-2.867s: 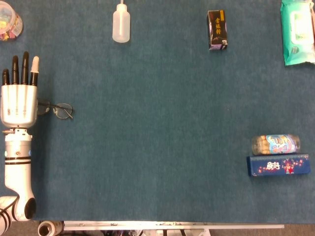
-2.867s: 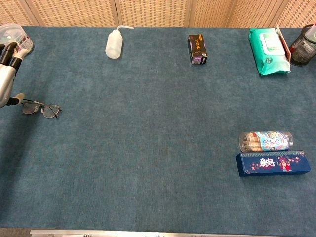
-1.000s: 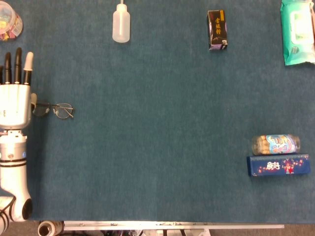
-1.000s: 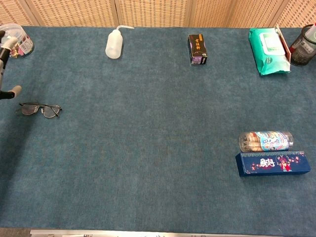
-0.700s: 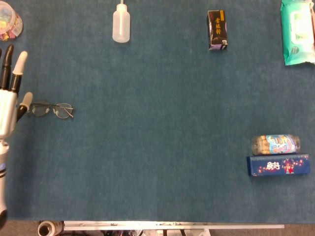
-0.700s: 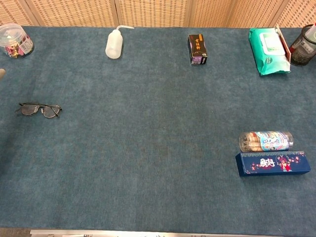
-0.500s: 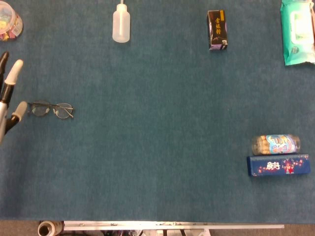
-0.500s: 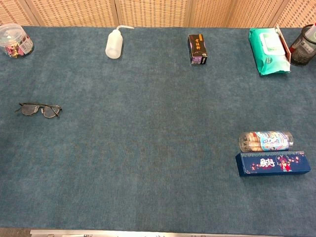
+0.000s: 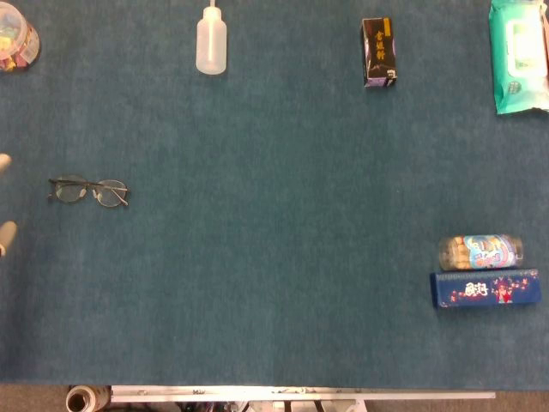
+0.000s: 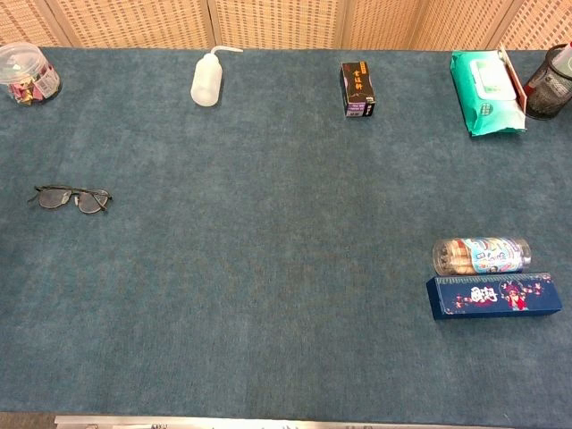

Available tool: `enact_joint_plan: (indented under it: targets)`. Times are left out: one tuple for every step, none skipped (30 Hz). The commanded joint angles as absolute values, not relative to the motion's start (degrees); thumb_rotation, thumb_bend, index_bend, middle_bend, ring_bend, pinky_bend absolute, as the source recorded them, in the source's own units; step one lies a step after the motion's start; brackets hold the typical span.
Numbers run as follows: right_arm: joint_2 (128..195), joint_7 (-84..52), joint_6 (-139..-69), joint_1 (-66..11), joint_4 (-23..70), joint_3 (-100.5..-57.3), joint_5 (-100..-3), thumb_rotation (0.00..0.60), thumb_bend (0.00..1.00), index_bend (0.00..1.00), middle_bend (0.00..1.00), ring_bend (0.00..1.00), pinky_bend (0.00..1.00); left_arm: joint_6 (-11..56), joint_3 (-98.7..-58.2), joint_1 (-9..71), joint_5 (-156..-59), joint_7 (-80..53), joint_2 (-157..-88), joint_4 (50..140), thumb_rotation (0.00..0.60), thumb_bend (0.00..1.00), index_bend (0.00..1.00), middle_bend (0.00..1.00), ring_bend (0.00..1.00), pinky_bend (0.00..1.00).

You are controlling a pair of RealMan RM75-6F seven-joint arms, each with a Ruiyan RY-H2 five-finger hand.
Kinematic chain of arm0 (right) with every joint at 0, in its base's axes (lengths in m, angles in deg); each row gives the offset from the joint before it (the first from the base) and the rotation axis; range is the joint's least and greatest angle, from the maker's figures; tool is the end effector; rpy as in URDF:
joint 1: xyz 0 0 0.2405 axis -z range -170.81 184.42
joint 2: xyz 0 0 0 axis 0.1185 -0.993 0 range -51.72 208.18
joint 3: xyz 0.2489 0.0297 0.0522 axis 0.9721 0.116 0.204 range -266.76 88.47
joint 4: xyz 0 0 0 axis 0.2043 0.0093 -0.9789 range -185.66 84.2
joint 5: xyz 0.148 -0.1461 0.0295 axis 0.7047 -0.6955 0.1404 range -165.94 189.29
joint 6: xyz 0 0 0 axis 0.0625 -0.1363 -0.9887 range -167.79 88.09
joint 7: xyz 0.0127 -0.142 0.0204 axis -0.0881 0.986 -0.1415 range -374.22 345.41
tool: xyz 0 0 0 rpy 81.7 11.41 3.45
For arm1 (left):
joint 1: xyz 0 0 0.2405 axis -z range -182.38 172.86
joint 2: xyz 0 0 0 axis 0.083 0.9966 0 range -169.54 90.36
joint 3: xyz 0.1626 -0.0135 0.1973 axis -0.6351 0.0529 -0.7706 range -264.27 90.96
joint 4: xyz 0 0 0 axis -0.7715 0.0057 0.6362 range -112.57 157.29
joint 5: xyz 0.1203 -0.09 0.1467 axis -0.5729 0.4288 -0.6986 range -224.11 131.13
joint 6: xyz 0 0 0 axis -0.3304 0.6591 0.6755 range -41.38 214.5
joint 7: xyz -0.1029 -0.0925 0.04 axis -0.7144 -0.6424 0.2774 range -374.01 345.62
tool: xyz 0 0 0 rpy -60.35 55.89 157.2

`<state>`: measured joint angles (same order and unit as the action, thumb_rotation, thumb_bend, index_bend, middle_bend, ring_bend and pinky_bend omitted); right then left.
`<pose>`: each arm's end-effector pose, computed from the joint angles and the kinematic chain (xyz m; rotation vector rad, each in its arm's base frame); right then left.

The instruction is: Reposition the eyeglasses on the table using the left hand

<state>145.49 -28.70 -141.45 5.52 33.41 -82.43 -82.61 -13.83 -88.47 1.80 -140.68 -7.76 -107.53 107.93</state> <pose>-0.3030 -0.1677 0.1918 1.2437 -0.7303 1.2843 -0.2942 0.1702 0.1633 -1.4456 -0.5680 -1.0023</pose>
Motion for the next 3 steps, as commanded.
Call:
enact_joint_plan:
  targets:
    - [145.63, -28.75, -140.65, 5.2, 33.13, -82.22, -81.98, 0.6, 0.31, 0.6, 0.57, 0.51, 0.52, -13.88, -87.51, 1.31, -140.22, -7.86, -108.22, 106.98, 0.6, 0.18, 0.2, 0.16, 0.13, 0.22]
    - [145.61, -28.74, -140.09, 5.02, 33.03, -82.25, -81.75, 0.6, 0.31, 0.6, 0.57, 0.51, 0.52, -13.62, -87.36, 1.31, -140.06, -8.19, -108.2, 106.98, 0.6, 0.18, 0.2, 0.16, 0.13, 0.22]
    - [145.57, -28.75, -139.54, 4.83, 32.97, -82.25, -81.5, 0.6, 0.31, 0.6, 0.57, 0.51, 0.52, -13.37, -87.16, 1.32, -139.83, -8.57, -108.14, 107.0, 0.6, 0.18, 0.2, 0.16, 0.13, 0.22]
